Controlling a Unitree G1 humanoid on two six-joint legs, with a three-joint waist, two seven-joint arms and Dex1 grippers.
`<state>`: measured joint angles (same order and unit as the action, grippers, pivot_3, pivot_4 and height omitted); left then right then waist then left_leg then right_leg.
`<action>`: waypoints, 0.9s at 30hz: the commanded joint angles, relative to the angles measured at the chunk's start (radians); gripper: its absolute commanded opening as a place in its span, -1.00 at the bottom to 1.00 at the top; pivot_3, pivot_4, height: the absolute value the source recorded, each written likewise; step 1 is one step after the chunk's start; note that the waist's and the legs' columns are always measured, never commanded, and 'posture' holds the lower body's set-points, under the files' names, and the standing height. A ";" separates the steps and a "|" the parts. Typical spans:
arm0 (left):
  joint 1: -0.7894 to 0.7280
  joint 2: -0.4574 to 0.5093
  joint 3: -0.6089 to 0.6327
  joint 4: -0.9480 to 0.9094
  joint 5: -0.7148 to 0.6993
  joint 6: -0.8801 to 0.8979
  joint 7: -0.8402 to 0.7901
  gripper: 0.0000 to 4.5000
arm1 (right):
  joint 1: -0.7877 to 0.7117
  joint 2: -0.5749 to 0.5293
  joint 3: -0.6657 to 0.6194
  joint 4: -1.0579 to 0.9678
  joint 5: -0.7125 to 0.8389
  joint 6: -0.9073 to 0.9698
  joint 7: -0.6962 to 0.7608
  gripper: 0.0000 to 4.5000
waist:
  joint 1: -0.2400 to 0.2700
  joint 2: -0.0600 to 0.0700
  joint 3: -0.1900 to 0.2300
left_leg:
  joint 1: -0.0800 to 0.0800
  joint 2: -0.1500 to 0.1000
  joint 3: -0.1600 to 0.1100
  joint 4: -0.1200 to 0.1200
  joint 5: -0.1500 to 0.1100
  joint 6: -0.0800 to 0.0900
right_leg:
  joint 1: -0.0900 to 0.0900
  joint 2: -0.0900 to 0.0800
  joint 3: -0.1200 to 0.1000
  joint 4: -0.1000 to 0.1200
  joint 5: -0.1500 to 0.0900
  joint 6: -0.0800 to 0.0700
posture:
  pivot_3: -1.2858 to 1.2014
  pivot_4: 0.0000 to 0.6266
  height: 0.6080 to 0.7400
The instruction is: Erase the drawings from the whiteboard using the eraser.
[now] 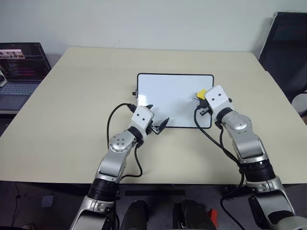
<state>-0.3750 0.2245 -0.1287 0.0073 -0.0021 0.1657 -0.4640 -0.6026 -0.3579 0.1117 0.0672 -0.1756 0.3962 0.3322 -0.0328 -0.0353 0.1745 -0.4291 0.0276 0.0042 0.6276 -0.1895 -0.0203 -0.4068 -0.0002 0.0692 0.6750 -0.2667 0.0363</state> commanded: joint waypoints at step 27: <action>0.031 0.008 0.004 -0.099 -0.004 0.015 0.030 1.00 | 0.097 0.029 0.097 -0.040 -0.037 0.030 0.059 -0.55 | -0.001 0.000 0.000 | 0.002 0.001 0.000 0.002 0.000 0.000 | 0.001 0.000 0.000 0.002 0.000 0.001 | 0.03 -0.52 1.00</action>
<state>-0.3328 0.2344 -0.1253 -0.0434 -0.0019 0.1887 -0.4433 -0.5140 -0.3185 0.2176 0.0579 -0.2060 0.4004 0.3914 -0.0342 -0.0353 0.1744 -0.4272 0.0281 0.0042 0.6295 -0.1891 -0.0199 -0.4056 -0.0001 0.0696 0.6773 -0.2669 0.0372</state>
